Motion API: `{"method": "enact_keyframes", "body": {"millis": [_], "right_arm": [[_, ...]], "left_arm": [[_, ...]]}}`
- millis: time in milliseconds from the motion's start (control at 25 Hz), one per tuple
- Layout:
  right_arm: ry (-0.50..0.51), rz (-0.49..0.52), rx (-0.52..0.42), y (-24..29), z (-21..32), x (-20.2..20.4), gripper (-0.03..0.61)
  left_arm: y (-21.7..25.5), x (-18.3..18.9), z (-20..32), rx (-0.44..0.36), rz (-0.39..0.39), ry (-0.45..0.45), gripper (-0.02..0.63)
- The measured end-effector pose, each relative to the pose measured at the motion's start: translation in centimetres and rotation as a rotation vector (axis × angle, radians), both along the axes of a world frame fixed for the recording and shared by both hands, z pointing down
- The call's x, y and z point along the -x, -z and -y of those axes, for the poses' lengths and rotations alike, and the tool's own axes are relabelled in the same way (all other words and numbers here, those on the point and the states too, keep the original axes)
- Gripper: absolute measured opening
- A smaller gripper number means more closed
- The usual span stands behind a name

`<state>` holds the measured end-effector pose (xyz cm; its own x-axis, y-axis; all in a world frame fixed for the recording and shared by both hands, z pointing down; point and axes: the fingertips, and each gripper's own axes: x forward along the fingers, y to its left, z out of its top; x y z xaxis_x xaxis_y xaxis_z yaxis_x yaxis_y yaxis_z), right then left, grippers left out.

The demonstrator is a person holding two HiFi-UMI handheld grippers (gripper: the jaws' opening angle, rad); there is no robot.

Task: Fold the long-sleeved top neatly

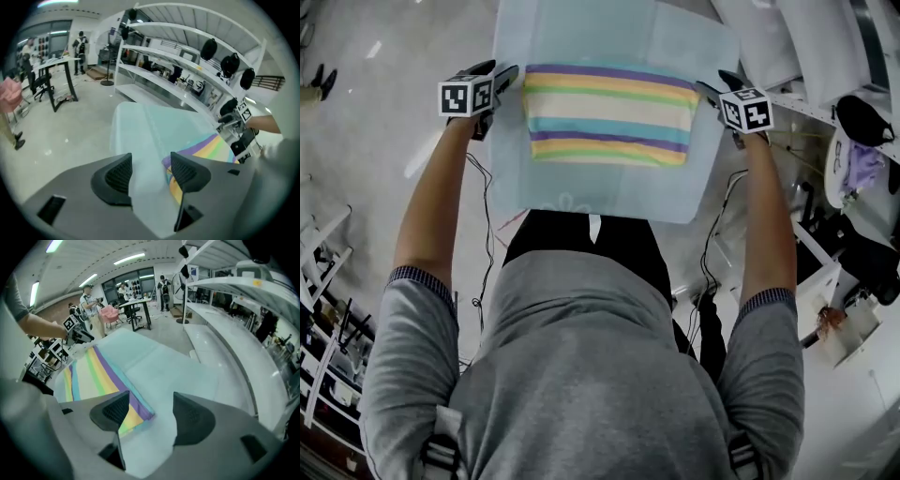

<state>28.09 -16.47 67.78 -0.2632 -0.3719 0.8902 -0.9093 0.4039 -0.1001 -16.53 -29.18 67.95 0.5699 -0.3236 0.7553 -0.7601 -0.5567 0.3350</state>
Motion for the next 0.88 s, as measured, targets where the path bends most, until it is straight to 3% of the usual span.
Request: {"method": "enact_keyframes", "body": {"millis": [160,520,680,880], "right_arm": [[-0.084,0.080,-0.119,5.2,-0.4,1.7,0.311],[-0.065,0.288,-0.278,13.4,-5.3,12.0,0.319],[-0.057,0.347,-0.318,16.0,-7.1,15.7,0.324],[-0.106,0.447,-0.346,19.6,-8.3,18.8,0.328]], "left_arm": [[2.5,0.8,-1.8,-0.018,-0.039,0.122,0.288],[8.9,-1.3,-8.7,-0.094,-0.132,0.148,0.307],[11.1,-2.1,-11.6,-0.169,-0.111,0.131,0.316],[10.2,-2.4,-13.8,-0.147,-0.061,0.161,0.318]]}}
